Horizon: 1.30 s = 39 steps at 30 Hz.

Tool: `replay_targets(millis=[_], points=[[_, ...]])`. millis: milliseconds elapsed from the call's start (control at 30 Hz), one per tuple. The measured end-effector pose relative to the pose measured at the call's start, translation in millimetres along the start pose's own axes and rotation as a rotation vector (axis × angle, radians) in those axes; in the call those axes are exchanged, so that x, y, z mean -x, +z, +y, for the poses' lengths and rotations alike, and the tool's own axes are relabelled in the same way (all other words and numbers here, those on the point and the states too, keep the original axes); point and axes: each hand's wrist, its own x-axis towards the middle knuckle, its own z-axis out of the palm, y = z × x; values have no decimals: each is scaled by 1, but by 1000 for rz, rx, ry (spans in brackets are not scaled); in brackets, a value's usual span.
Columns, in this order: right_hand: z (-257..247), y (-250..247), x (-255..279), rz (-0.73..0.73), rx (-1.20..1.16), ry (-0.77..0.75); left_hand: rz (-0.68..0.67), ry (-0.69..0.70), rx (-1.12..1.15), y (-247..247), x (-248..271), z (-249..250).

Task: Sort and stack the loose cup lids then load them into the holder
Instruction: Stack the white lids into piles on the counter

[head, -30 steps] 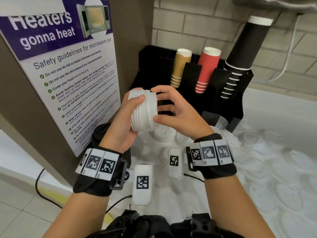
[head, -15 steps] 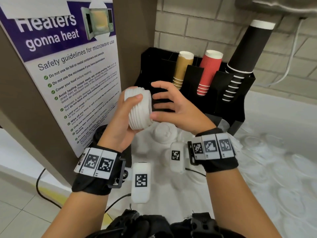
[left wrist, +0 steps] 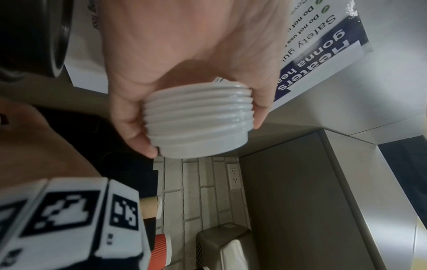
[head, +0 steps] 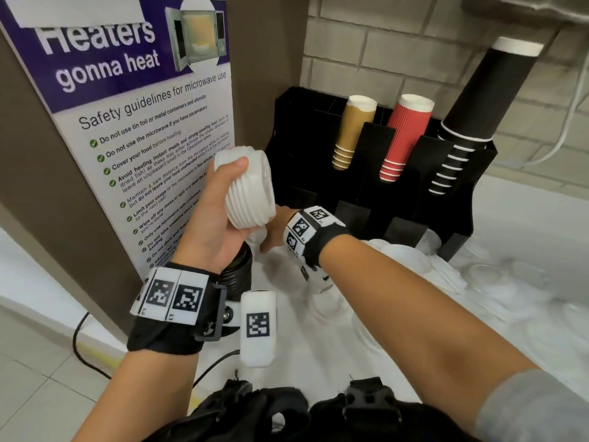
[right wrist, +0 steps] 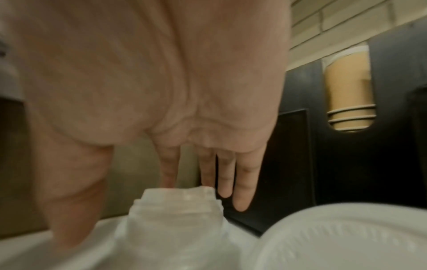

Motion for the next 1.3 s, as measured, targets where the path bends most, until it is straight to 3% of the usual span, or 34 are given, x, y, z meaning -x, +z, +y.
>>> replay_targets(millis=[333,433,533,600,767,900,1167,1300], points=[[0,13,-17,50,128,-28,-23,15,7,0,-10,-1],[5,1,-14,113,14,-9,-38,5,1,-2,-11,-2],[13,-17,1,160,-195,-91,-89,17,4,-3,-13,-1],[19,-25,13,149,-296,-154,-122,37,3,-3,-14,0],[22,-15,-2,-32,36,-73,-164,47,-15,-4,-12,0],[21,7,-20,-83,42,-70,-151,49,2,-4,-12,1],[30,28,-35,67,19,-23,-148,53,30,-2,-12,0],[41,4,-7,207,-213,-31,-142,42,23,-2,-10,0]])
